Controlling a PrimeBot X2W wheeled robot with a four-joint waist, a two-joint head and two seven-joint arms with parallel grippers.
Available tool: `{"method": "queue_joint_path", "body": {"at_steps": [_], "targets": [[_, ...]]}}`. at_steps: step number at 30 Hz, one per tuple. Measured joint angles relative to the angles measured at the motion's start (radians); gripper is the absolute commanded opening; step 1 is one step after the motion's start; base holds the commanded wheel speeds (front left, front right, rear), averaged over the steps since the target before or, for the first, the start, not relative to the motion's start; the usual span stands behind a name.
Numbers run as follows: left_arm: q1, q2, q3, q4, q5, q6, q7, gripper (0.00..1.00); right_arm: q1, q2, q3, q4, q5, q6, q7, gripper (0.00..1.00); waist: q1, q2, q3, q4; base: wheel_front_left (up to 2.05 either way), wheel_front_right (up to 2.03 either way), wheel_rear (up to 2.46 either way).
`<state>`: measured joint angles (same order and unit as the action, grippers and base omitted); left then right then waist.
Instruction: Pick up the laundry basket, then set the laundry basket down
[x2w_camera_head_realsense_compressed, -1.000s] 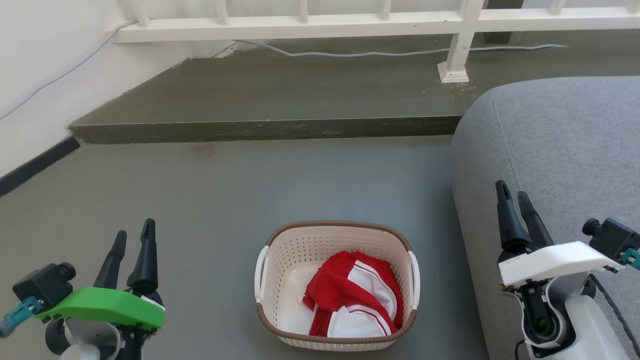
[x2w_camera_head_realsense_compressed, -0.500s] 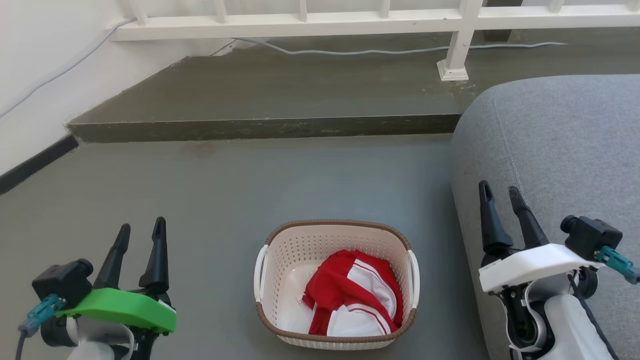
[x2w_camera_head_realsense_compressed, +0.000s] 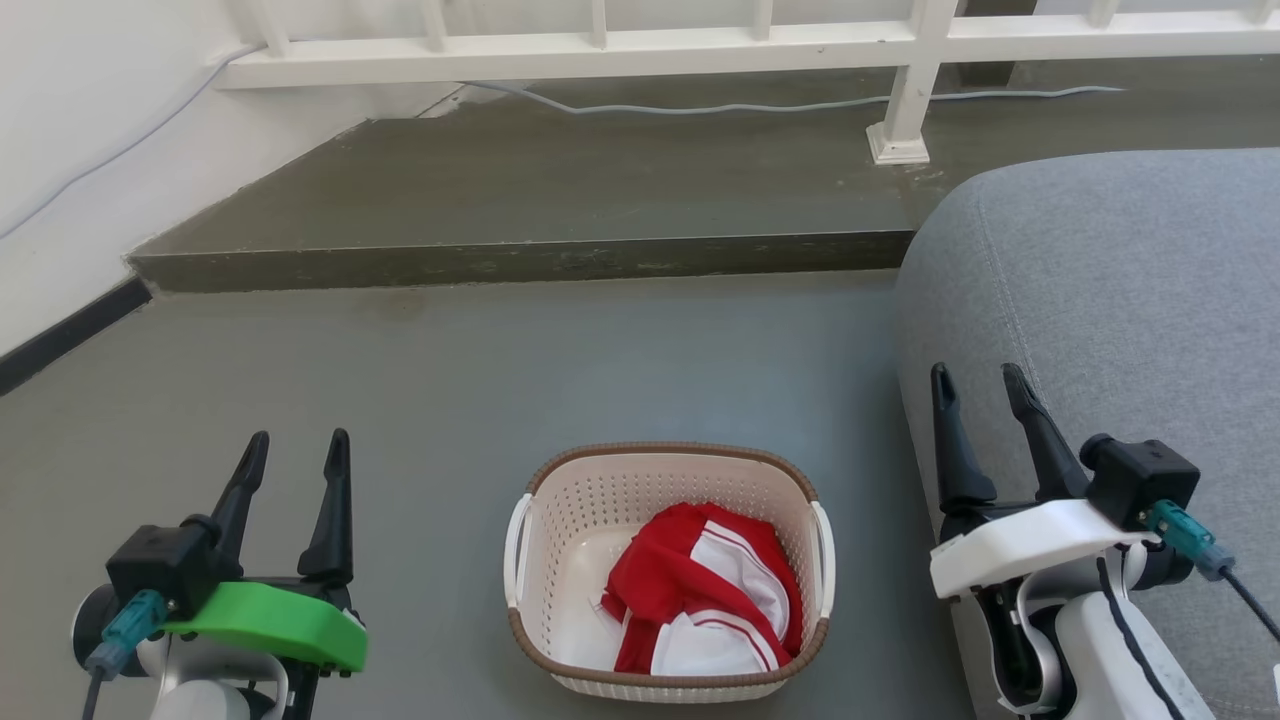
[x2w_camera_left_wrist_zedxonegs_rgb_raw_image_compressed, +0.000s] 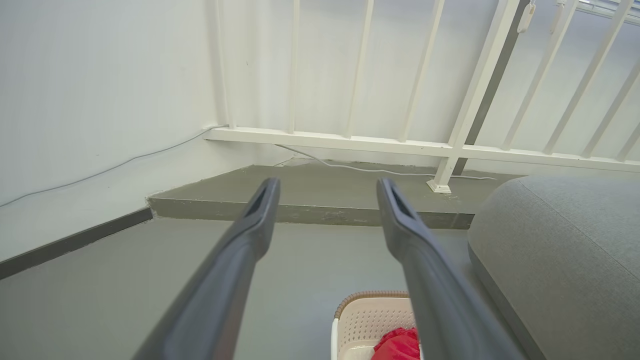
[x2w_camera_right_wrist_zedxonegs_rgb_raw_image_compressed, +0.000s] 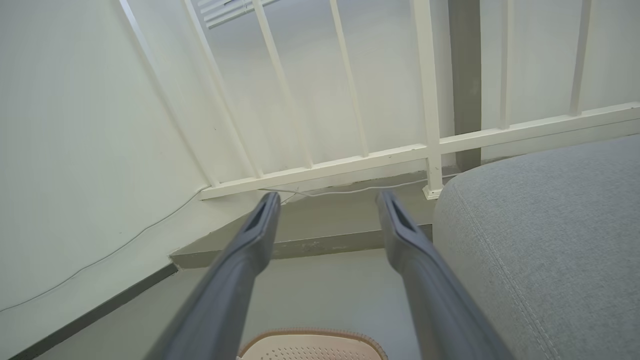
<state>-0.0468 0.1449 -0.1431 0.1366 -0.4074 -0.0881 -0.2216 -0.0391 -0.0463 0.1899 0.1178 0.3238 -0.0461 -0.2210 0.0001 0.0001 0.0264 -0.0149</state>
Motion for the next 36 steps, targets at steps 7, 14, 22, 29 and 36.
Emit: {"method": "queue_joint_path", "body": {"at_steps": [7, 14, 22, 29, 36], "targets": [[0.0, -0.002, -0.008, -0.015, 0.086, -0.001, -0.028, 1.0, 0.0, 0.0, 0.018, -0.005, -0.09, -0.01, -0.026, 1.0, 0.0, 0.0, 0.0, -0.004, 0.0, 0.0, 0.0], [0.0, -0.007, 0.002, -0.015, 0.112, -0.01, -0.03, 1.0, 0.0, 0.0, 0.021, -0.008, -0.097, -0.016, -0.031, 1.0, 0.0, 0.0, 0.002, -0.006, 0.0, 0.0, 0.0], [0.0, -0.013, 0.013, -0.014, 0.113, -0.018, -0.03, 1.0, 0.0, 0.0, 0.021, -0.009, -0.097, -0.016, -0.031, 1.0, 0.0, 0.0, 0.006, -0.006, 0.0, 0.0, 0.0], [0.0, -0.027, 0.023, -0.015, 0.113, -0.021, -0.03, 1.0, 0.0, 0.0, 0.021, -0.01, -0.097, -0.018, -0.031, 1.0, 0.0, 0.0, 0.016, -0.007, 0.0, 0.0, 0.0], [0.0, -0.027, 0.039, -0.014, 0.113, -0.024, -0.03, 1.0, 0.0, 0.0, 0.021, -0.01, -0.097, -0.019, -0.031, 1.0, 0.0, 0.0, 0.03, -0.009, 0.0, 0.0, 0.0]]}}
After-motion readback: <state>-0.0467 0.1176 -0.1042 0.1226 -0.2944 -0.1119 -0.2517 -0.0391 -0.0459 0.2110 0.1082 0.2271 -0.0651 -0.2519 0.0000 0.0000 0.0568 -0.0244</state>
